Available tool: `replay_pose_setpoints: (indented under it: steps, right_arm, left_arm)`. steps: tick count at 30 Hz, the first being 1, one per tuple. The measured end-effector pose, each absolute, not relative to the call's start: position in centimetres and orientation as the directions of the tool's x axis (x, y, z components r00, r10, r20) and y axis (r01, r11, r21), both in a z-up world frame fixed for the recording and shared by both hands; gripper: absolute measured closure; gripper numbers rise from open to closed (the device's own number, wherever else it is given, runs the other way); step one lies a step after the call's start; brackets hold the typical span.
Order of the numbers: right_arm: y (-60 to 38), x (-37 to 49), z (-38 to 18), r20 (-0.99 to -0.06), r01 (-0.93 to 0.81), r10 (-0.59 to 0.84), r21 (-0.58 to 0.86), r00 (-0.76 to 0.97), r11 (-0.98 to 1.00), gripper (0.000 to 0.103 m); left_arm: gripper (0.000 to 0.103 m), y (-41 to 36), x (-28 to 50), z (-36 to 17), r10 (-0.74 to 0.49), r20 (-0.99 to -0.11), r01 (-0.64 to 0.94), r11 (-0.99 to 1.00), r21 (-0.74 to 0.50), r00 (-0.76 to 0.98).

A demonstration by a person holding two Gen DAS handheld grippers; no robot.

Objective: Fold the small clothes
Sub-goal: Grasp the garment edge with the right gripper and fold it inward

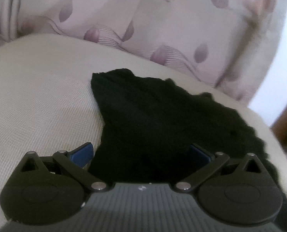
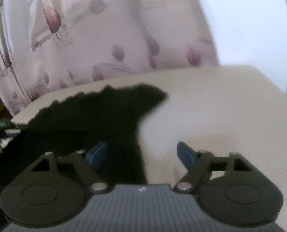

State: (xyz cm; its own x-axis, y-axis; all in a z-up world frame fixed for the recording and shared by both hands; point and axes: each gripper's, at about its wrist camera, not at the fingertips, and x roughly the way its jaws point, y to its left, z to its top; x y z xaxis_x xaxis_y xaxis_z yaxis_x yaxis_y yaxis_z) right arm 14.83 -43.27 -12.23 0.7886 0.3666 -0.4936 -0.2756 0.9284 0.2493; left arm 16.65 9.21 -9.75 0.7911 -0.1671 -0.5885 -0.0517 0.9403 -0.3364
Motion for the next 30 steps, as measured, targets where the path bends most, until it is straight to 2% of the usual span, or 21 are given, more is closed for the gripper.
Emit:
replay_pose_setpoints:
  steps: [6, 8, 13, 16, 19, 20, 21, 24, 25, 26, 27, 28, 29, 30]
  right_arm:
    - [-44.6, 9.2, -13.9, -0.535, -0.239, 0.331, 0.237, 0.777, 0.942, 0.024]
    - [-44.1, 8.3, -14.4, -0.535, -0.248, 0.349, 0.254, 0.769, 0.935, 0.024]
    - [-42.2, 7.9, -15.0, -0.549, -0.266, 0.352, 0.233, 0.758, 0.935, 0.025]
    - [-42.0, 7.9, -15.0, -0.551, -0.268, 0.359, 0.241, 0.753, 0.933, 0.027]
    - [-42.1, 8.3, -14.9, -0.558, -0.257, 0.346, 0.234, 0.754, 0.938, 0.052]
    - [-42.1, 8.4, -14.8, -0.565, -0.247, 0.334, 0.227, 0.754, 0.942, 0.066]
    - [-42.1, 8.4, -14.8, -0.573, -0.242, 0.327, 0.222, 0.751, 0.945, 0.072]
    - [-42.1, 8.2, -14.8, -0.575, -0.24, 0.327, 0.224, 0.75, 0.944, 0.073]
    - [-42.0, 8.2, -14.8, -0.578, -0.243, 0.328, 0.221, 0.747, 0.944, 0.075]
    - [-42.0, 8.1, -14.7, -0.579, -0.247, 0.336, 0.229, 0.743, 0.942, 0.08]
    - [-42.1, 8.2, -14.7, -0.579, -0.251, 0.353, 0.252, 0.735, 0.935, 0.082]
    - [-42.2, 8.2, -14.7, -0.576, -0.254, 0.369, 0.273, 0.729, 0.928, 0.082]
    - [-42.2, 8.2, -14.7, -0.574, -0.255, 0.38, 0.288, 0.726, 0.923, 0.082]
    - [-42.3, 8.2, -14.7, -0.572, -0.252, 0.384, 0.298, 0.725, 0.921, 0.082]
  left_arm:
    - [0.0, 12.2, 12.0, -9.4, -0.27, -0.63, -0.027, 0.907, -0.42, 0.728]
    - [0.0, 12.8, 10.2, -9.4, -0.272, -0.65, -0.02, 0.914, -0.404, 0.71]
    - [0.0, 12.9, 6.1, -9.3, -0.185, -0.662, 0.016, 0.967, -0.253, 0.726]
    - [0.0, 13.8, 4.9, -10.3, -0.26, -0.669, 0.037, 0.944, -0.328, 0.696]
    - [0.001, 13.6, 3.8, -10.7, -0.257, -0.653, 0.058, 0.949, -0.31, 0.712]
    - [0.002, 13.4, 3.5, -10.7, -0.254, -0.652, 0.062, 0.951, -0.303, 0.714]
    - [0.002, 13.3, 3.4, -10.8, -0.259, -0.65, 0.063, 0.949, -0.308, 0.715]
    - [0.005, 12.6, 3.2, -10.8, -0.27, -0.644, 0.076, 0.947, -0.313, 0.716]
    - [0.013, 12.4, 3.2, -10.8, -0.27, -0.644, 0.085, 0.949, -0.302, 0.716]
    - [0.03, 12.2, 3.1, -10.8, -0.267, -0.645, 0.091, 0.952, -0.294, 0.716]
    - [0.042, 12.1, 3.0, -10.7, -0.264, -0.643, 0.092, 0.953, -0.288, 0.719]
    - [0.067, 12.3, 3.1, -10.8, -0.267, -0.647, 0.084, 0.95, -0.299, 0.714]
    - [0.079, 12.7, 3.3, -10.8, -0.264, -0.653, 0.061, 0.947, -0.316, 0.71]
    - [0.08, 13.2, 3.4, -10.9, -0.274, -0.654, 0.049, 0.939, -0.34, 0.705]
